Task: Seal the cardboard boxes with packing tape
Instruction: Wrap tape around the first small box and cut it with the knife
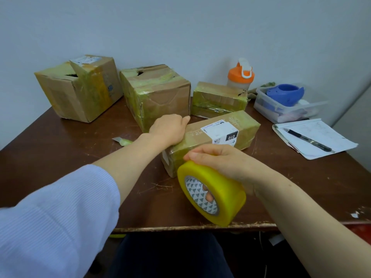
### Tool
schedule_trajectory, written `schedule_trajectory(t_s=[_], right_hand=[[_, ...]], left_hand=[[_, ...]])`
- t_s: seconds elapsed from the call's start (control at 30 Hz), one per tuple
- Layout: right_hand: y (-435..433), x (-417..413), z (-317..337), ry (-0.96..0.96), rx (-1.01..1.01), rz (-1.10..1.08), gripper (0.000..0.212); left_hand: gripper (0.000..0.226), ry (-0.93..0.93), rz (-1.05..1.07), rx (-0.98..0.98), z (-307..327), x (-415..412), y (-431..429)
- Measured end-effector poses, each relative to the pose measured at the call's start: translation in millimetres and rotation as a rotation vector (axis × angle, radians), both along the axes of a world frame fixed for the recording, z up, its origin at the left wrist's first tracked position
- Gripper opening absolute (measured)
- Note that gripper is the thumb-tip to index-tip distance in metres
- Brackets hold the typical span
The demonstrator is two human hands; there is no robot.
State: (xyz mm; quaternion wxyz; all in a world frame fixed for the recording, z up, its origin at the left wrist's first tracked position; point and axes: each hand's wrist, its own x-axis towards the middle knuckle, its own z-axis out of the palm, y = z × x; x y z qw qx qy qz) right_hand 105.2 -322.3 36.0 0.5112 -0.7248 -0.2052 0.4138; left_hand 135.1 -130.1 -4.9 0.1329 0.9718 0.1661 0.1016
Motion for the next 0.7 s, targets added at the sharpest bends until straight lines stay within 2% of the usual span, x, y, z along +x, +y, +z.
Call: schedule_trajectory(t_s=[0.17,0.3,0.43,0.6,0.7], right_hand=[[4,2,-3,0.022,0.035,-0.017,0.021],[9,6,-6,0.023,0.032,-0.011,0.022],[13,10,-7,-0.068,0.014,-0.012,0.021],[15,11,-9,-0.001,0.034,-0.017,0.023],[16,13,-8,-0.023,0.028,-0.021,0.022]], left_hand=[[0.08,0.148,0.088,-0.112,-6,-1,6],[0.071,0.066,0.055,-0.156,-10,-3,9],[0.069,0.13,0.065,-0.202,1,1,10],[0.079,0.117,0.007,-0.001,-5,-3,-8],[0.06,0.022,-0.02,0.058,-5,-3,-10]])
